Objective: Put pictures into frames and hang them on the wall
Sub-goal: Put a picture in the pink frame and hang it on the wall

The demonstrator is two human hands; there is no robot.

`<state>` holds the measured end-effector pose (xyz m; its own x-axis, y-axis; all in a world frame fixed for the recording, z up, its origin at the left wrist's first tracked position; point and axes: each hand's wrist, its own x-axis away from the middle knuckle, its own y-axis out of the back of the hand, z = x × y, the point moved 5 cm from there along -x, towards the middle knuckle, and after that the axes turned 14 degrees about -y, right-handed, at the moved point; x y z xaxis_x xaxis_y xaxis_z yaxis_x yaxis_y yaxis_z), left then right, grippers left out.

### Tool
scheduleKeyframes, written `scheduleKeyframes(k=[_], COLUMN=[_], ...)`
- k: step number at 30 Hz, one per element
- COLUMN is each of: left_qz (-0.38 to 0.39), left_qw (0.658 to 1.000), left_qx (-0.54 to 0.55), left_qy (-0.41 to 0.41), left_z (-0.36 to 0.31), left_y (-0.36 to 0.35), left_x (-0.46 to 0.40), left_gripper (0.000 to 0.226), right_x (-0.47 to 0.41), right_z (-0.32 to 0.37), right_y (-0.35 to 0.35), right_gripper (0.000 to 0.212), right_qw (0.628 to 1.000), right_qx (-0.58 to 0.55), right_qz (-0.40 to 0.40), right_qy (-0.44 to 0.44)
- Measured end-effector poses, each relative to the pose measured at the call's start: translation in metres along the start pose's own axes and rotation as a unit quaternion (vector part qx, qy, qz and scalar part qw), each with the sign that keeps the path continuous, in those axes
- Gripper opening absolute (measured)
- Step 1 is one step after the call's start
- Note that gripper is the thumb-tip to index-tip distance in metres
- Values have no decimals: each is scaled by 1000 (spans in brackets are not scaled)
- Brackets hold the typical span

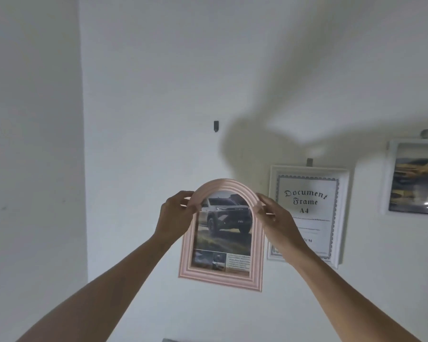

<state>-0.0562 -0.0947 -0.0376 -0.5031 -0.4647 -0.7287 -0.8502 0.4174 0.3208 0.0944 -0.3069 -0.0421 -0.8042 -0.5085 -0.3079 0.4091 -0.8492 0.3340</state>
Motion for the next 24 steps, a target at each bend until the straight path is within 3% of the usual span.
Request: scheduleKeyframes(k=[4,9,14,24], left_qz=[-7,-16,-24,7], left_qw=[998,988,978,974], left_qx=[-46,-103,-138,-123], left_qy=[-50,-117,-156,-189], left_z=[5,7,9,32], left_y=[12,19,26,23], left_x=[-52,-121,-170,-207], left_gripper=[21,25,33,29], right_x=[-38,-84,-123,-157], right_z=[18,63,98,98], right_y=[-17,-17,-22,-41], right_gripper=[56,52,50,50], right_qw=[999,994,989,977], right_qx=[43,43,50,89], right_qz=[3,-83,-115,-168], right_qy=[8,56,79,97])
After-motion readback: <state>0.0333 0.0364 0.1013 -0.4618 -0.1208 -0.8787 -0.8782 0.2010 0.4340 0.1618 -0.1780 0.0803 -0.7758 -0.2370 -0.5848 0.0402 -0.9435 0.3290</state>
